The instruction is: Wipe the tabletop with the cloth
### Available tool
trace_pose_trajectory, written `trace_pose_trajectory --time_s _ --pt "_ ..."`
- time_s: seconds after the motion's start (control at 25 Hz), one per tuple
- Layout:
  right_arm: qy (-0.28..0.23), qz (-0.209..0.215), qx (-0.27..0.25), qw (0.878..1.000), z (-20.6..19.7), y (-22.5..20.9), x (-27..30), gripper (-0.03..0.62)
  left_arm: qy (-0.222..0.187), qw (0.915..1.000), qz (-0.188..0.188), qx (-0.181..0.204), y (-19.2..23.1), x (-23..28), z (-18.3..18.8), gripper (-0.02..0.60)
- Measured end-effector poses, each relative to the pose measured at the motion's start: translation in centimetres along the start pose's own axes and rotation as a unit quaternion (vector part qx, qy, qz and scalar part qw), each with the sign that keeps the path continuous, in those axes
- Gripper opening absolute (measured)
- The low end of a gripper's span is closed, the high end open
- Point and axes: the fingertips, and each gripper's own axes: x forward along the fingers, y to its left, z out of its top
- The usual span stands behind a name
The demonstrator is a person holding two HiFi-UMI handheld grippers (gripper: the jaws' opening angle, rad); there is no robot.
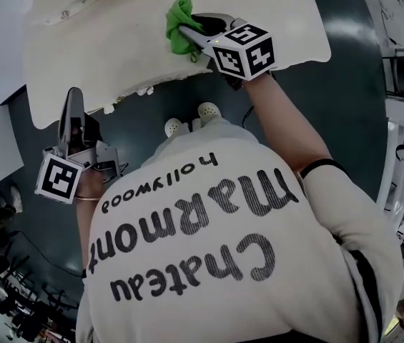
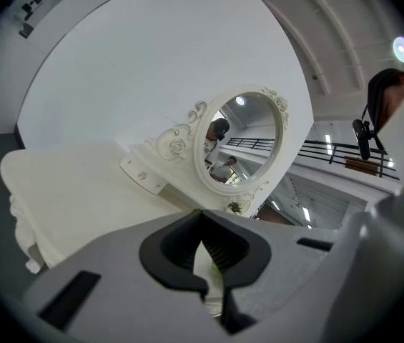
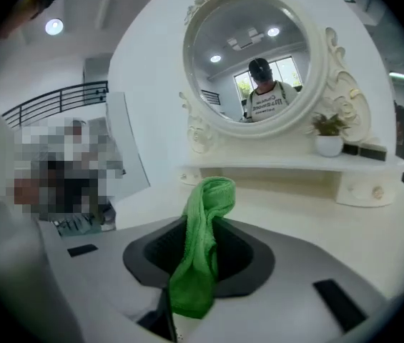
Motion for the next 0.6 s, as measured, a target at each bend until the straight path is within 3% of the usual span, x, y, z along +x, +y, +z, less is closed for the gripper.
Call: trace_pose_trajectory --time_s 0.2,0.44,0.6 --pt "0.050 0.040 -0.056 0.996 -2.2 8.3 6.4 0.114 -0.016 0.9998 0.011 -0.009 3.1 -3.9 2.1 0.008" --pt "0.113 0.000 -0.096 0.989 -4.5 12.4 10.9 0.114 -0.032 0.9991 0.020 -0.016 6.1 -9.0 5.1 0.008" --pt "0.132 -0.002 -0.086 0.987 -4.5 13.9 11.7 0.114 -0.041 0.9987 0.017 -0.025 7.0 -10.5 6.3 0.008"
